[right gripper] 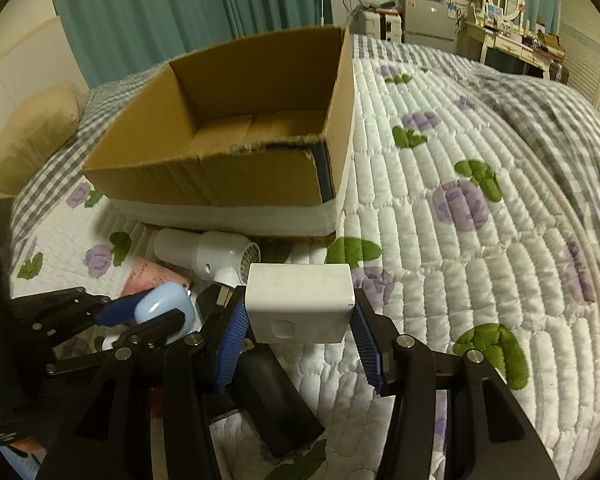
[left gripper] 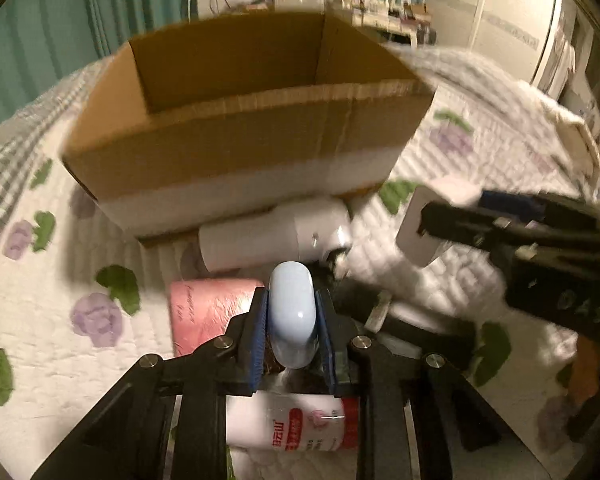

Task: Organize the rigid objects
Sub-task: 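Grasp the blue earbud case with the left tool while the right tool grasps the white charger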

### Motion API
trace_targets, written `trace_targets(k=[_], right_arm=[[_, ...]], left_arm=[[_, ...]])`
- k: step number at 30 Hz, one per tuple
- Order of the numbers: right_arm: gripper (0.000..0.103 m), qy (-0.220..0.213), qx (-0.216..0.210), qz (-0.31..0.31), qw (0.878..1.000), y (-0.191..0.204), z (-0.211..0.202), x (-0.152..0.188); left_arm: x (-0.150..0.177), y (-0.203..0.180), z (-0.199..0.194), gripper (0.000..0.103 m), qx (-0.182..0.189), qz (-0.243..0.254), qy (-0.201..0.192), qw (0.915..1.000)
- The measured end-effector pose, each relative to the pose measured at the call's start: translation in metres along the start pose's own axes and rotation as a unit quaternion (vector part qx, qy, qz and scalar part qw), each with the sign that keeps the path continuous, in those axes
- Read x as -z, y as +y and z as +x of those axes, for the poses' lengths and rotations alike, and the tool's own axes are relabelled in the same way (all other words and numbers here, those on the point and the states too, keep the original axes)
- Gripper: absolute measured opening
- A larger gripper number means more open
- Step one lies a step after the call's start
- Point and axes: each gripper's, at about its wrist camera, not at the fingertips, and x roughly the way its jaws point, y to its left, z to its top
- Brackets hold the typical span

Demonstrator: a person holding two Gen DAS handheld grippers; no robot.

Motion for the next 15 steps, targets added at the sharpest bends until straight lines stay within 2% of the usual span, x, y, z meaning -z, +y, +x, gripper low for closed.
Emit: trace_targets(k=[5,8,15], right_arm=[[0.05,-0.035,0.003,-0.026,0.999,0.011,-0.027,-0.011],[0.05,-0.055,0.003,-0.042,0.998,0.018,-0.048,-0.025],[0.05,-0.104,0.011,-0.078,0.991,0.039,-0.084,-0.081]], left_arm=[[-0.016,-0.001,-0.039,0.023,-0.029,0.004,-0.056,0.998],[-0.037,0.003,-0.055,0.023,-0.036,-0.001,-0.08,0.9961],[-0.081,0.028,-0.076,0.023,-0.059,-0.034,-0.121,0.9903]])
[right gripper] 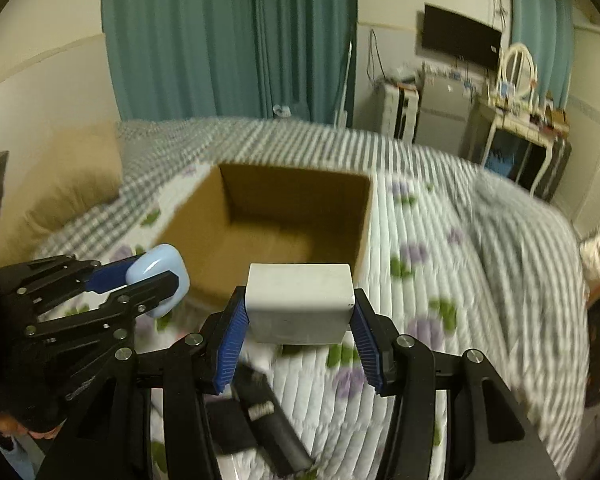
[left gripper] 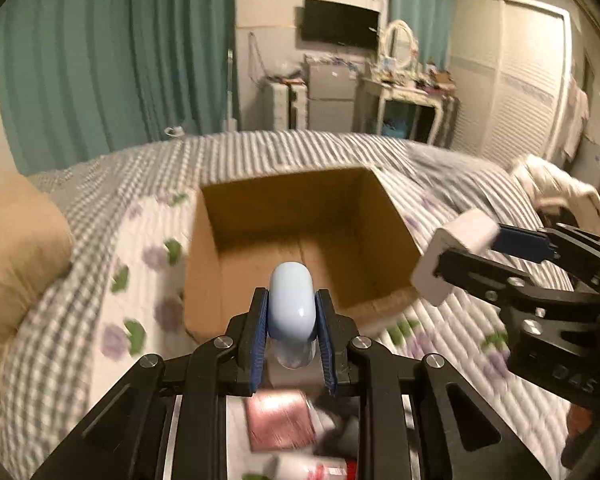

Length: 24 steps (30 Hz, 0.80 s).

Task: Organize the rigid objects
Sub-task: 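Grasp the blue earbud case with the left tool while the right tool grasps the white charger, then carry both items over the cardboard box and open both tools to drop them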

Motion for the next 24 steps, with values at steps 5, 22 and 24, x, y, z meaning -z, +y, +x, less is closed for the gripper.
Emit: trace_targets(k=[5,22,24], right_arm=[[0.05,-0.008,0.01,-0.02,1.0,0.007,0.021,-0.043],[0.049,0.045,0.005,-0.028,0.999,-0.003,0.12,-0.046],[0.049,0.045,0.0,-0.02,0.999,-0.006,0.123,-0.044]], left_arm=[[-0.036,0.021,0.025,0.023,-0.007,-0.022,-0.014,0.9996],[-0.031,0.036,0.116,0.025,-0.028,0.0,0.016,0.9995],[-0.029,0.036,0.119,0.028,-0.028,-0.001,0.022,0.9994]])
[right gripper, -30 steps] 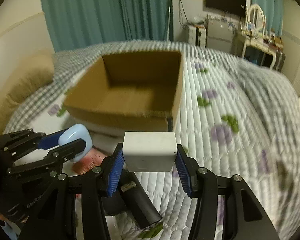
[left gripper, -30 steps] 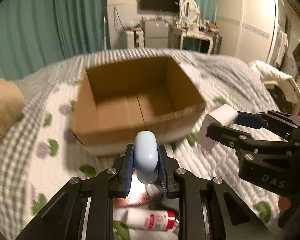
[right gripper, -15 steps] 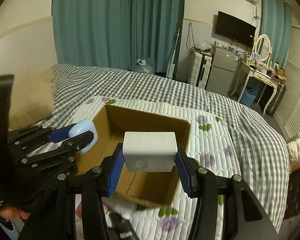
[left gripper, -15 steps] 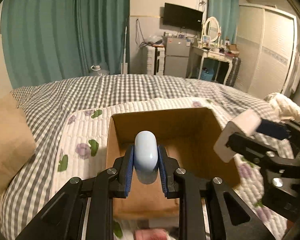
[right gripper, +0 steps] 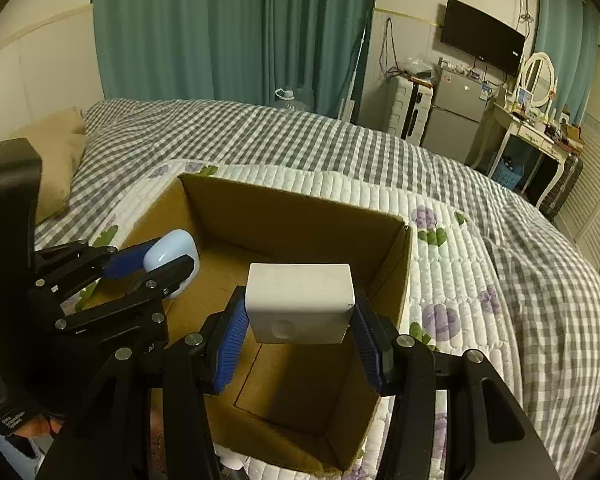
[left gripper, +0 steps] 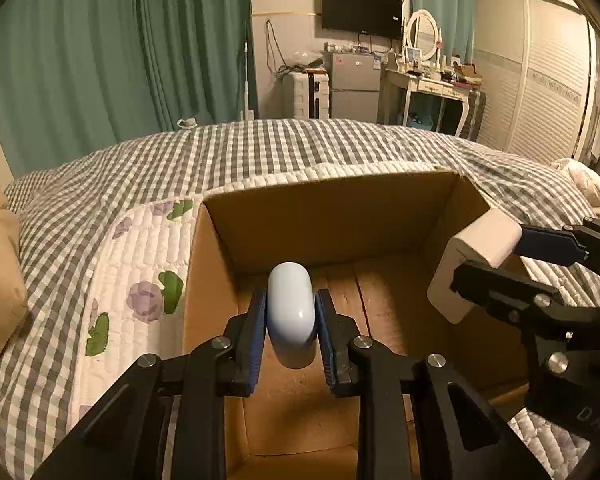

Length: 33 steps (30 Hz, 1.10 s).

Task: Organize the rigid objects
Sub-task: 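Carry both items over the cardboard box and open both tools to drop them, then lower the left tool onto the white-and-red spray bottle and grasp it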

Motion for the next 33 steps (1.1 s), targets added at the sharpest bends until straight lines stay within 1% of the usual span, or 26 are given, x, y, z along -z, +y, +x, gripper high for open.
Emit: trace_targets(k=[2,3,4,5,6,9,11,12,13,15,17,20,25,27,29,33], right_arm=[[0.05,0.005,-0.014,0.025,1.0,-0.007,0.002,0.001],[0.053,0.01,-0.021,0.033,0.999,-0.009,0.003,0.001],[0.059,0.0,-0.024,0.042,0.999,-0.013,-0.001,0.001],[0.069,-0.018,-0.017,0.046,0.999,-0.016,-0.009,0.001],[0.071,-0.03,-0.011,0.046,0.998,-0.017,-0.017,0.0],[0.072,-0.052,-0.007,0.043,0.998,-0.02,-0.043,-0.007],[0.073,-0.062,-0.003,0.042,0.997,-0.023,-0.062,-0.009],[0.078,-0.069,0.001,0.041,0.997,-0.023,-0.073,-0.009],[0.08,-0.075,0.006,0.038,0.996,-0.023,-0.084,-0.009],[0.088,-0.083,0.015,0.028,0.996,-0.019,-0.103,-0.005],[0.093,-0.085,0.029,0.016,0.996,-0.013,-0.121,0.0],[0.094,-0.083,0.038,0.006,0.996,-0.007,-0.144,0.015],[0.094,-0.062,0.042,0.009,0.997,0.001,-0.169,0.053],[0.095,-0.051,0.038,0.013,0.998,0.004,-0.171,0.071],[0.095,-0.04,0.034,0.016,0.998,0.006,-0.17,0.092],[0.095,-0.012,0.041,0.025,0.999,0.012,-0.148,0.128]], left_arm=[[0.001,0.001,0.0,0.033,0.001,-0.005,-0.002,1.0],[0.001,0.002,-0.004,0.045,0.001,-0.007,-0.006,1.0],[0.001,0.002,-0.007,0.06,0.0,-0.009,-0.01,0.9999],[0.001,0.002,-0.013,0.065,-0.002,-0.011,-0.017,0.9998],[0.0,0.002,-0.018,0.067,-0.004,-0.012,-0.022,0.9997],[-0.002,-0.001,-0.038,0.068,-0.006,-0.009,-0.028,0.9995],[-0.003,-0.001,-0.051,0.078,-0.008,-0.011,-0.036,0.9993],[-0.003,-0.001,-0.06,0.09,-0.009,-0.013,-0.041,0.999],[-0.002,-0.001,-0.071,0.097,-0.011,-0.015,-0.05,0.9986],[0.002,-0.002,-0.093,0.101,-0.015,-0.017,-0.067,0.9975],[0.006,-0.003,-0.11,0.103,-0.017,-0.017,-0.071,0.9972],[0.015,-0.005,-0.135,0.103,-0.016,-0.019,-0.07,0.9972],[0.046,-0.008,-0.169,0.103,-0.021,-0.014,-0.069,0.9973],[0.06,-0.006,-0.174,0.103,-0.014,-0.018,-0.061,0.9979],[0.077,-0.003,-0.169,0.103,-0.01,-0.027,-0.044,0.9986],[0.107,-0.002,-0.151,0.103,-0.012,-0.035,-0.019,0.9991]])
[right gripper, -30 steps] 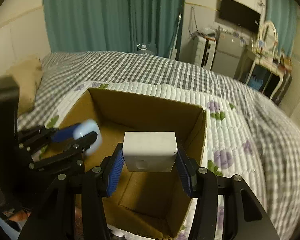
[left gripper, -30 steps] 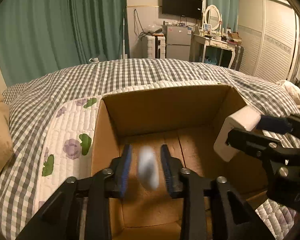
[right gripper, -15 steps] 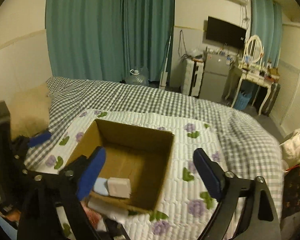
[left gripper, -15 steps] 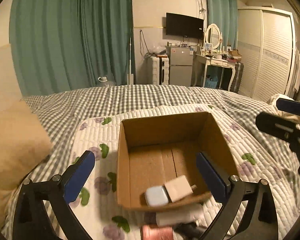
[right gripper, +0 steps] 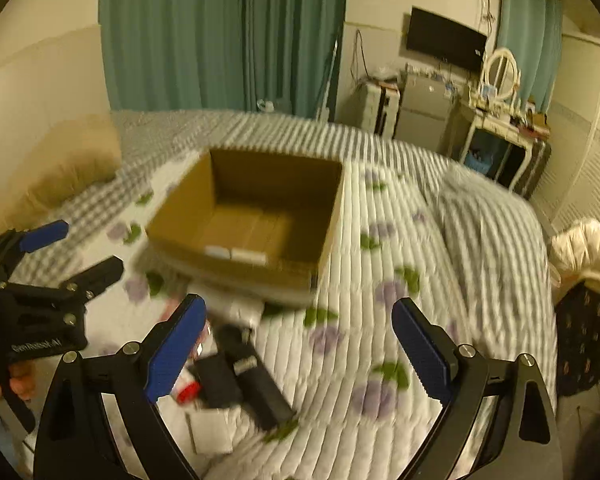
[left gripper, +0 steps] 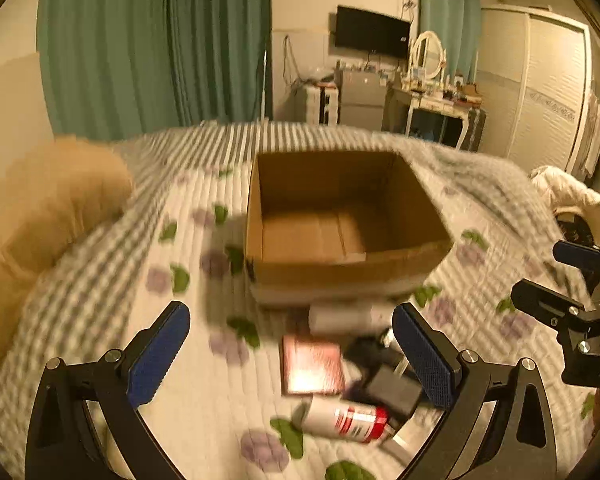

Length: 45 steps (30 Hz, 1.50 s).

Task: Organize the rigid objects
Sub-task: 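Lower the left tool onto the white-and-red spray bottle and grasp it, then lift the spray bottle with the left tool while the right tool grasps the white plug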

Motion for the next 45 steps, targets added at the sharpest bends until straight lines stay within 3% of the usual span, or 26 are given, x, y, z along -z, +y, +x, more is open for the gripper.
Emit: trace_targets(k=[5,15,18,20,22,27,34,40,45], right_arm=[[0.094,0.04,-0.002,-0.003,0.999,0.007,0.036,0.032],[0.095,0.07,-0.006,0.004,0.998,0.004,0.057,0.049],[0.094,0.08,-0.009,0.005,0.997,0.005,0.061,0.052],[0.094,0.084,-0.01,0.007,0.996,0.005,0.064,0.053],[0.094,0.088,-0.011,0.009,0.996,0.005,0.065,0.054],[0.094,0.089,-0.019,0.02,0.996,0.003,0.063,0.055],[0.094,0.073,-0.037,0.021,0.996,0.013,0.045,0.055],[0.093,0.157,-0.096,-0.014,0.983,0.055,0.065,0.075],[0.076,0.212,-0.082,-0.039,0.973,0.073,0.087,0.099]], left_arm=[[0.042,-0.002,0.032,0.103,0.01,-0.006,0.064,0.9979],[0.091,-0.039,0.051,0.103,0.047,0.04,0.13,0.9896],[0.097,-0.045,0.063,0.102,0.022,0.054,0.135,0.9891],[0.099,-0.043,0.069,0.096,0.024,0.044,0.137,0.9893],[0.101,-0.041,0.072,0.082,0.045,0.031,0.141,0.9885],[0.099,-0.042,0.061,0.081,0.045,0.037,0.129,0.9899],[0.076,-0.016,0.005,0.081,0.004,0.038,0.065,0.9972],[0.086,0.003,-0.009,0.081,-0.022,0.034,0.079,0.9961],[0.098,0.014,-0.011,0.081,-0.022,0.025,0.091,0.9952]])
